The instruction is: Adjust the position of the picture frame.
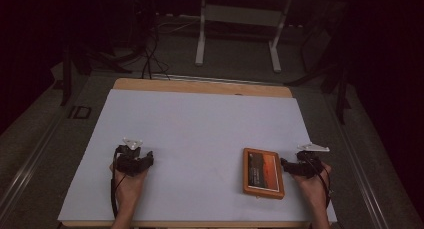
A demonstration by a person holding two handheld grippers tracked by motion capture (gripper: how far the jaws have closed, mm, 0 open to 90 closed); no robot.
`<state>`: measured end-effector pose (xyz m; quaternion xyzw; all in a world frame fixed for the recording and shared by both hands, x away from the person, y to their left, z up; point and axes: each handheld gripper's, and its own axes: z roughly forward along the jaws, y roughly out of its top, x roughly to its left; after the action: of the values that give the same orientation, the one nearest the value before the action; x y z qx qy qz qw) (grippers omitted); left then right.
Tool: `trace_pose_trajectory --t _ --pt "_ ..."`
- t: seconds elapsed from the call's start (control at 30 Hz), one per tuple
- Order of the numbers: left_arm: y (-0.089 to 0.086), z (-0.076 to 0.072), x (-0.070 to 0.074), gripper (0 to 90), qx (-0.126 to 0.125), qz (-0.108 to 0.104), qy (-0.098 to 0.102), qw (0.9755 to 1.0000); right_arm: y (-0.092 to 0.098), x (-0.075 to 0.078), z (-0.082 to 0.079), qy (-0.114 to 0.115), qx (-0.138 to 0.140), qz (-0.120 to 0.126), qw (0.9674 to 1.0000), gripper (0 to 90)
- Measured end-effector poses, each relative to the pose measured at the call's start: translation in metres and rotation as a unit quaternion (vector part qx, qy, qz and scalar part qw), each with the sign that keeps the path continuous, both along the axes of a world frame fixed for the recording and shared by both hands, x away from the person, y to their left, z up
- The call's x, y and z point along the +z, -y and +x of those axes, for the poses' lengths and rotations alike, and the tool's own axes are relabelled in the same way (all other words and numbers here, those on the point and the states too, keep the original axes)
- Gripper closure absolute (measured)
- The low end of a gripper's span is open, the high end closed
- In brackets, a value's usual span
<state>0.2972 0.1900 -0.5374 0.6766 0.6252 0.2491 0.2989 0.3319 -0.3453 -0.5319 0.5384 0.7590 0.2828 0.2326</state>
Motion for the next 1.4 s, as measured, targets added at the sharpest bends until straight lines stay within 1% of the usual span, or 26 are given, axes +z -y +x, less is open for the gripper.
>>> trace_pose_trajectory --t 0.07,0.1,0.13,0.17,0.2,0.23,0.3,0.33,0.4,0.43,0.5,0.53,0.6,0.63,0.67,0.7,0.8,0.83,0.93,1.0,1.23,1.4 --pt "0.0 -0.001 0.002 45.2 -0.009 -0.003 0.006 0.9999 -0.002 0.002 -0.002 -0.002 0.011 -0.004 0.9999 21.4" --pt "0.0 -0.001 0.002 46.7 -0.009 -0.003 0.006 0.9999 -0.002 0.003 -0.002 -0.003 0.016 -0.008 0.9998 22.0" --pt "0.001 -0.003 0.004 48.0 -0.026 -0.006 0.013 0.9996 -0.002 0.005 -0.002 -0.003 0.018 -0.01 0.9998 22.5" --pt "0.001 -0.003 0.004 48.8 -0.026 -0.006 0.013 0.9996 -0.002 0.005 -0.002 -0.003 0.018 -0.01 0.9998 22.5" --pt "0.001 -0.004 0.005 50.3 -0.038 -0.011 0.016 0.9991 -0.001 0.008 -0.003 -0.001 0.023 -0.007 0.9997 23.9" --pt "0.002 -0.004 0.005 51.3 -0.042 -0.013 0.017 0.9989 -0.001 0.01 -0.003 0.0 0.026 -0.006 0.9996 24.3" --pt "0.002 -0.004 0.005 52.2 -0.046 -0.01 0.018 0.9987 -0.001 0.012 -0.004 -0.001 0.037 -0.005 0.9993 27.4" --pt "0.002 -0.004 0.005 52.8 -0.046 -0.01 0.018 0.9987 -0.001 0.013 -0.005 -0.002 0.043 -0.004 0.9991 30.6" --pt "0.001 -0.005 0.007 53.3 -0.053 -0.016 0.023 0.9982 0.0 0.015 -0.008 -0.003 0.059 0.001 0.9983 40.9" --pt "0.002 -0.005 0.007 53.3 -0.056 -0.017 0.025 0.998 0.0 0.016 -0.01 -0.003 0.064 0.007 0.9979 45.5" --pt "0.004 -0.006 0.007 53.3 -0.063 -0.018 0.028 0.9975 0.002 0.019 -0.015 0.006 0.074 0.023 0.997 55.9" --pt "0.005 -0.006 0.007 53.3 -0.07 -0.018 0.027 0.997 0.002 0.021 -0.018 0.011 0.078 0.03 0.9965 63.9" --pt "0.008 -0.006 0.008 53.3 -0.08 -0.017 0.032 0.9961 0.002 0.025 -0.023 0.02 0.088 0.041 0.9951 74.0" --pt "0.009 -0.007 0.008 53.2 -0.085 -0.018 0.034 0.9956 0.002 0.027 -0.025 0.023 0.091 0.045 0.9945 79.1" --pt "0.009 -0.007 0.008 53.2 -0.085 -0.018 0.034 0.9956 0.002 0.029 -0.028 0.027 0.095 0.045 0.9941 83.9" --pt "0.011 -0.007 0.009 53.2 -0.092 -0.015 0.037 0.995 0.001 0.031 -0.03 0.031 0.099 0.046 0.9936 88.8" --pt "0.012 -0.007 0.009 53.2 -0.093 -0.018 0.037 0.9948 0.001 0.034 -0.032 0.034 0.105 0.049 0.9927 89.8" --pt "0.012 -0.007 0.009 53.2 -0.094 -0.02 0.037 0.9947 -0.002 0.038 -0.036 0.034 0.119 0.049 0.9911 90.0" --pt "0.011 -0.007 0.008 53.7 -0.098 -0.026 0.036 0.9942 -0.007 0.041 -0.042 0.029 0.14 0.033 0.9892 90.0" --pt "0.011 -0.007 0.009 53.9 -0.1 -0.029 0.038 0.9938 -0.01 0.042 -0.045 0.023 0.147 0.025 0.9885 90.0" --pt "0.011 -0.008 0.01 53.9 -0.104 -0.036 0.046 0.9929 -0.015 0.039 -0.056 0.002 0.171 0.011 0.9851 90.0" --pt "0.01 -0.009 0.01 53.9 -0.104 -0.04 0.048 0.9925 -0.016 0.038 -0.06 -0.003 0.174 0.008 0.9847 90.0"
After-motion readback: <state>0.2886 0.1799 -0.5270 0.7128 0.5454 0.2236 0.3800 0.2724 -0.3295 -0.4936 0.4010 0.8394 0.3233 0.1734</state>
